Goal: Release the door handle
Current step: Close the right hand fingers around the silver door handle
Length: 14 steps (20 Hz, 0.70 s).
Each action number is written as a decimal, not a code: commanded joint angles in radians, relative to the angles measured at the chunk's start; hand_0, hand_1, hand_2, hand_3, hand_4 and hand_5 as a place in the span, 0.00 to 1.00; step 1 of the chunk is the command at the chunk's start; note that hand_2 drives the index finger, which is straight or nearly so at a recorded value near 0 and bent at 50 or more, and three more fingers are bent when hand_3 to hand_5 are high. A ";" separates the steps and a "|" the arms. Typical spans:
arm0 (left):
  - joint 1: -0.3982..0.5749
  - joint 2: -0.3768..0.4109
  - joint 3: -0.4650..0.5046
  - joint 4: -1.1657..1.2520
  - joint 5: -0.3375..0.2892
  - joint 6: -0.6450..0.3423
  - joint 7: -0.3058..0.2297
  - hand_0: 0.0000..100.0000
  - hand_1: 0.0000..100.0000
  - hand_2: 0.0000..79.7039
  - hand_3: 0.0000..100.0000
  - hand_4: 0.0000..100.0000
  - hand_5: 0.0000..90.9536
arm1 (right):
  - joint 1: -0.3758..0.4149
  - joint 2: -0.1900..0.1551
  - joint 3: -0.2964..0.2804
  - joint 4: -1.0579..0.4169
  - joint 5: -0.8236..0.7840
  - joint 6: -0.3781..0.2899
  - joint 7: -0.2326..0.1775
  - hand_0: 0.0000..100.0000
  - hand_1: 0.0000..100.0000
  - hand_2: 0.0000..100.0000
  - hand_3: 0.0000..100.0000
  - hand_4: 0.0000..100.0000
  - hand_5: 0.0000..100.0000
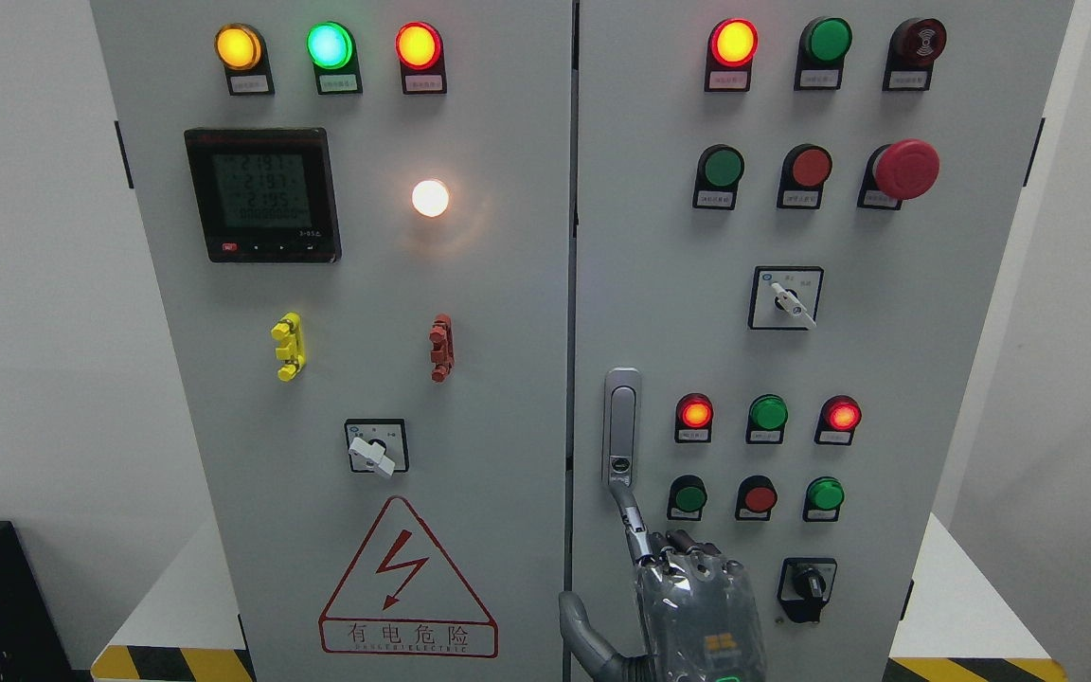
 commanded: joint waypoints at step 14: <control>0.000 0.001 0.000 0.000 0.000 0.001 -0.001 0.00 0.00 0.06 0.11 0.01 0.00 | -0.069 0.001 0.000 0.075 -0.009 0.045 0.026 0.30 0.22 0.00 0.76 0.73 0.76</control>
